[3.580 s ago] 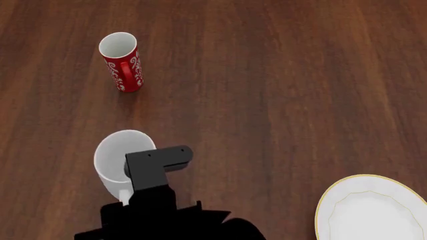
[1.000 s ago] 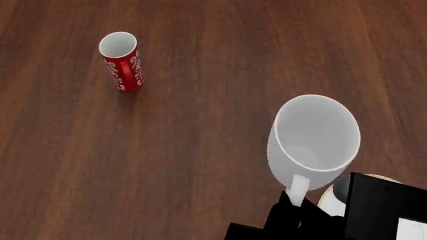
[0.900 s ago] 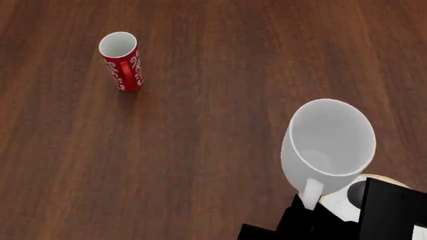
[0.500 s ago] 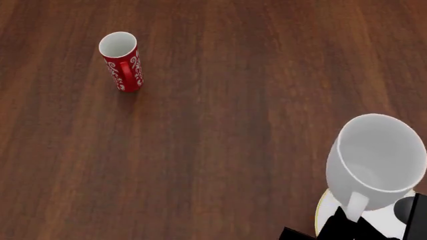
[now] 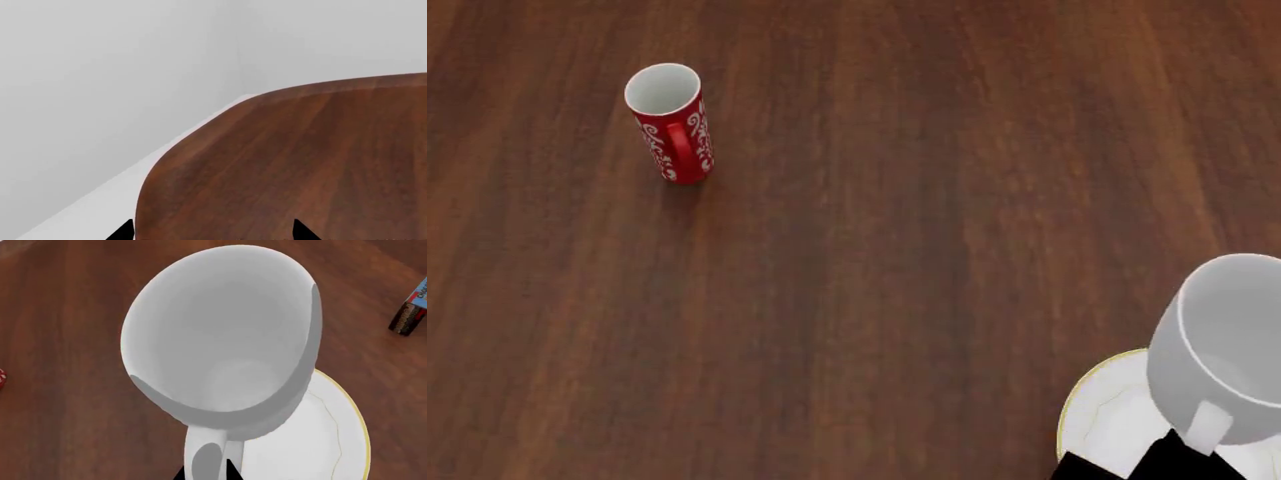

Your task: Put the white mug on the plate.

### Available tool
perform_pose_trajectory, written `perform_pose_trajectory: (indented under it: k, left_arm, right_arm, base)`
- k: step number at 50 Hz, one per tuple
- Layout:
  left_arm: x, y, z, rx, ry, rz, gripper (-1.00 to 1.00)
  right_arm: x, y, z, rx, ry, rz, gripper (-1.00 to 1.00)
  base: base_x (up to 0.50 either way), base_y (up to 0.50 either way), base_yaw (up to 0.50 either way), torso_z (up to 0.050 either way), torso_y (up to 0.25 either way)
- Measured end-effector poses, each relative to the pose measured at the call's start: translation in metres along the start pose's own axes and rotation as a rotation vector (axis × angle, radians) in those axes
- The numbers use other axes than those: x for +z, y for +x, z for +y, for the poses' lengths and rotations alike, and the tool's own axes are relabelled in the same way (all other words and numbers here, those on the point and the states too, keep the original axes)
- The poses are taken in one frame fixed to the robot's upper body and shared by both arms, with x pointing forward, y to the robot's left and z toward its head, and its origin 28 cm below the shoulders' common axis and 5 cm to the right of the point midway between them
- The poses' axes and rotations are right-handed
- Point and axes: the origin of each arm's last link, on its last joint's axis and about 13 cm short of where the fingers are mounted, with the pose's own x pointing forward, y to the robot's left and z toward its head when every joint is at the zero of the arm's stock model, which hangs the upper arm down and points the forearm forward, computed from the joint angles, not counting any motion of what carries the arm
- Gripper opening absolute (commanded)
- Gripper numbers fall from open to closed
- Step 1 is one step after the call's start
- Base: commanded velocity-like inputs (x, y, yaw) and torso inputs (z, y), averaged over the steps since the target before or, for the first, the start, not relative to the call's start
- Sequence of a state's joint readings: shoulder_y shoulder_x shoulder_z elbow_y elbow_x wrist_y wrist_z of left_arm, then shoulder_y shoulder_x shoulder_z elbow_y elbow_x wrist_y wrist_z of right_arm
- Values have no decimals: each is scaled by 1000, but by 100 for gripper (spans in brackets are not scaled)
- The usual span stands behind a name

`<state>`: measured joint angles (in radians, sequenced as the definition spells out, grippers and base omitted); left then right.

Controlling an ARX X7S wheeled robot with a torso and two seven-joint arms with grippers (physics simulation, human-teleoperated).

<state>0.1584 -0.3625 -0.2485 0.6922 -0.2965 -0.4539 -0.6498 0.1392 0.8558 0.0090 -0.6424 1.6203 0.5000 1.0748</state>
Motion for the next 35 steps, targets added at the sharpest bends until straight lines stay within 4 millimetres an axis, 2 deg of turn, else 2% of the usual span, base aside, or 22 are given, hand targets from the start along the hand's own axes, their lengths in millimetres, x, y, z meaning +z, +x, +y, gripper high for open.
perform_pose_trajectory:
  k: [18, 35]
  left_arm:
    - [-2, 1, 0, 0, 2, 6, 100]
    - [-1, 1, -1, -5, 5, 3, 100]
  right_arm:
    - [-4, 13, -15, -67, 41, 42, -100]
    - [-13, 27, -22, -56, 87, 80, -100]
  base:
    - [0, 0, 0, 0, 0]
    - [0, 0, 0, 0, 0]
